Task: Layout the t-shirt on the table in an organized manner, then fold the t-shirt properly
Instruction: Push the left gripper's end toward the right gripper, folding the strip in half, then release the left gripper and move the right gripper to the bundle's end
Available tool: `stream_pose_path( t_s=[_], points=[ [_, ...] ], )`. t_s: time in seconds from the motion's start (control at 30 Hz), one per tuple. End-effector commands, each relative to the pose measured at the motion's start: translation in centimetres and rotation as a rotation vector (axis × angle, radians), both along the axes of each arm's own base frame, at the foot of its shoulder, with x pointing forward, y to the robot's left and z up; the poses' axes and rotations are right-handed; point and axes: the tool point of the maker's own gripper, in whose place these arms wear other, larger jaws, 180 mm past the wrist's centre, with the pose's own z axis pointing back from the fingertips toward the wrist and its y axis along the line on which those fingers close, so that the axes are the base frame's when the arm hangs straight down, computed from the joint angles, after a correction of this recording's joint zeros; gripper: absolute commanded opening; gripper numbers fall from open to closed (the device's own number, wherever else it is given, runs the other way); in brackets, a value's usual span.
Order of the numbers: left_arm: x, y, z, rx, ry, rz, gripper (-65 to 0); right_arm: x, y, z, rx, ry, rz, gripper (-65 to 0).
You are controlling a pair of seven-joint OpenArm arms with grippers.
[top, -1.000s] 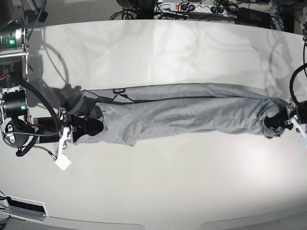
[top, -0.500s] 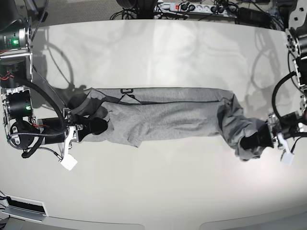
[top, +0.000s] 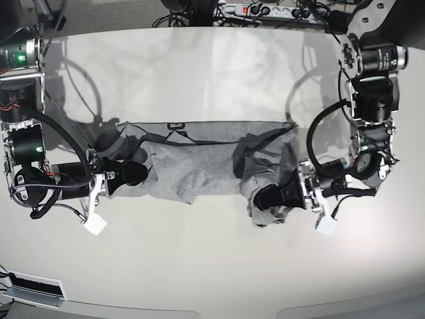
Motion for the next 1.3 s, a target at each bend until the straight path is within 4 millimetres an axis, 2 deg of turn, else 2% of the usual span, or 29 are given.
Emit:
stream_pose_path(
  t_s=[0.0, 0.03, 0.07, 0.17, 0.2, 0.23, 0.27, 0.3, 0.43, 0.47, 0.5, 0.53, 0.57, 0.6, 0.77, 0.87, 1.0, 1.07, 1.17, 1.27],
  points=[
    [1.6, 0.2, 2.2, -0.027, -0.066, 0.02, -65.0, 1.4, -0.3, 1.8, 0.018, -0.057, -0.012, -65.0],
    [1.6, -0.1, 2.2, -0.033, -0.066, 0.018, -65.0, 1.4, -0.3, 1.8, 0.018, -0.057, -0.012, -65.0],
    [1.5, -0.3, 2.3, -0.038, -0.065, 0.016, -60.5, 1.4, -0.3, 1.8, 0.018, -0.057, -0.012, -65.0],
    [1.5, -0.8, 2.2, -0.045, -0.047, 0.011, -32.9, 1.5, -0.3, 1.8, 0.018, -0.058, -0.012, -65.0],
    [1.4, -0.9, 1.9, -0.051, -0.002, 0.013, -25.7, 1.4, -0.3, 1.8, 0.018, -0.058, -0.012, -65.0],
    [1.4, -1.0, 1.8, -0.052, 0.021, 0.011, -21.4, 1.5, -0.3, 1.8, 0.018, -0.058, -0.012, -65.0],
    [1.3, -1.2, 1.7, -0.048, 0.025, 0.003, -20.0, 1.5, -0.2, 1.8, 0.019, -0.058, -0.011, -65.0],
    [1.1, -1.4, 1.6, -0.042, 0.026, -0.007, -20.0, 1.5, -0.2, 1.9, 0.02, -0.06, -0.011, -65.0],
    [0.8, -1.9, 1.5, -0.023, -0.003, -0.04, -21.0, 1.6, -0.1, 2.0, 0.021, -0.064, -0.01, -41.1],
    [0.9, -2.0, 1.6, -0.021, -0.019, -0.043, -24.3, 1.8, -0.1, 2.1, 0.023, -0.067, -0.01, -37.6],
    [1.0, -2.0, 1.8, -0.019, -0.033, -0.045, -31.7, 2.0, -0.1, 2.3, 0.023, -0.073, -0.01, -37.1],
    [1.1, -1.9, 2.0, -0.016, -0.05, -0.047, -42.7, 2.3, -0.1, 2.6, 0.023, -0.081, -0.01, -37.1],
    [1.3, -1.9, 2.2, -0.014, -0.058, -0.048, -56.8, 2.7, -0.1, 3.1, 0.023, -0.096, -0.01, -37.2],
    [1.5, -1.8, 2.4, -0.013, -0.062, -0.047, -65.0, 3.3, -0.1, 3.7, 0.023, -0.112, -0.009, -37.2],
    [2.6, -0.3, 3.5, 0.013, -0.094, -0.029, -65.0, 6.1, -1.2, 7.0, 0.002, -0.201, -0.019, -37.2],
    [3.0, 2.1, 3.8, 0.061, -0.106, -0.006, -65.0, 6.8, -3.5, 7.5, -0.07, -0.223, -0.038, -37.2],
    [3.2, 6.9, 4.1, 0.155, -0.118, 0.039, -65.0, 6.3, -8.5, 4.7, -0.302, -0.193, -0.071, -37.1],
    [3.1, 9.4, 4.2, 0.205, -0.117, 0.063, -65.0, 6.1, -10.2, 3.1, -0.369, -0.195, -0.111, -35.6],
    [2.7, 13.1, 4.6, 0.276, -0.112, 0.099, -65.0, 4.8, -11.7, 0.0, -0.435, -0.152, -0.181, -28.0],
    [2.4, 16.3, 5.2, 0.339, -0.111, 0.131, -65.0, 3.0, -11.8, -2.8, -0.448, -0.119, -0.219, -22.8]
  ],
)
